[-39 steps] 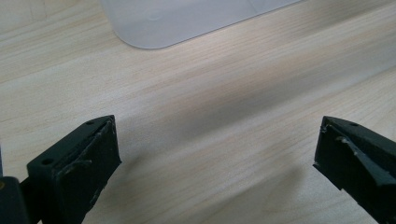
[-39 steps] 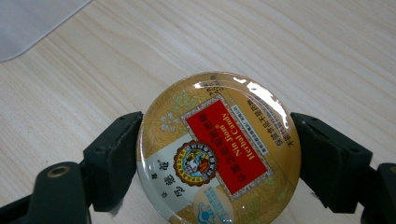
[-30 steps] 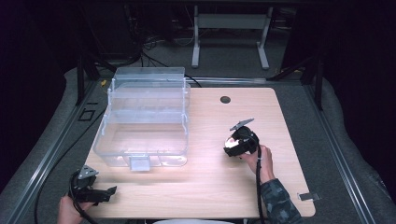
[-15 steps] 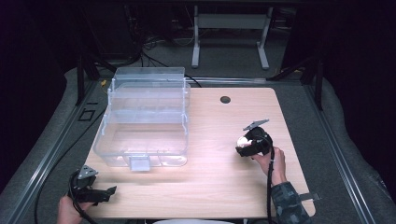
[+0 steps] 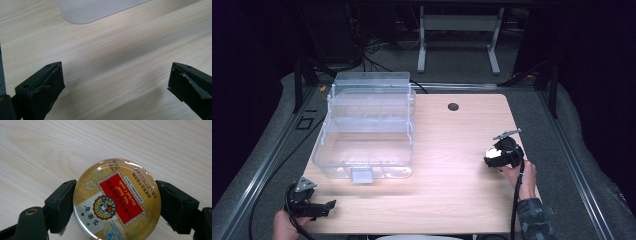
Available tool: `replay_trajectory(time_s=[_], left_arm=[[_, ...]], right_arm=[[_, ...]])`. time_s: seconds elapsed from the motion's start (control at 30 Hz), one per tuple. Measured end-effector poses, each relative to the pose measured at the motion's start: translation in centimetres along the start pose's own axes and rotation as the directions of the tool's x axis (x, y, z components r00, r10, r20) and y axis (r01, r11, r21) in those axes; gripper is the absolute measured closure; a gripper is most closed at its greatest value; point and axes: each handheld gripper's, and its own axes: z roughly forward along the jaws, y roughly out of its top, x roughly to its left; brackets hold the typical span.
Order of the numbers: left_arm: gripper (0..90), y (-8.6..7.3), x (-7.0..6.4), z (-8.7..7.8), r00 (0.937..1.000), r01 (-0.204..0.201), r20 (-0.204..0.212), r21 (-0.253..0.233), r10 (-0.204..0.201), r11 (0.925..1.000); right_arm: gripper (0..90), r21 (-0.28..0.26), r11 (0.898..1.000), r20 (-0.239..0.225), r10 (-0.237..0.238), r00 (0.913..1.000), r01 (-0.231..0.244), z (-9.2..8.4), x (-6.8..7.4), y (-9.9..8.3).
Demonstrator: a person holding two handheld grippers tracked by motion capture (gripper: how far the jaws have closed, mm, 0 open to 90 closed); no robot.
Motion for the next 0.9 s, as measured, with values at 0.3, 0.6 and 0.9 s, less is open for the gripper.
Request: replay_trajectory(time_s=[0.3, 0.6, 0.9], left_arm=[[0.2, 0.0, 0.1, -0.2, 1.0, 0.003, -0.002, -0.004, -0.003, 1.0], [0.2, -0.2, 0.2, -0.3, 1.0, 0.007, -0.003, -0.003, -0.007, 1.0], [0.6, 0.0, 0.3, -0.5, 1.0, 0.003, 0.002, 0.013, -0.003, 0.9999]], right_arm=[[19.9, 0.045, 0.997, 0.043, 0.067, 0.9968, -0.069, 0.6, -3.1, -1.2], [19.8, 0.081, 0.988, 0.068, 0.127, 0.9896, -0.132, 1.6, -4.9, -2.0], [19.2, 0.083, 0.984, 0.075, 0.151, 0.9857, -0.157, 2.1, -5.3, -2.7]])
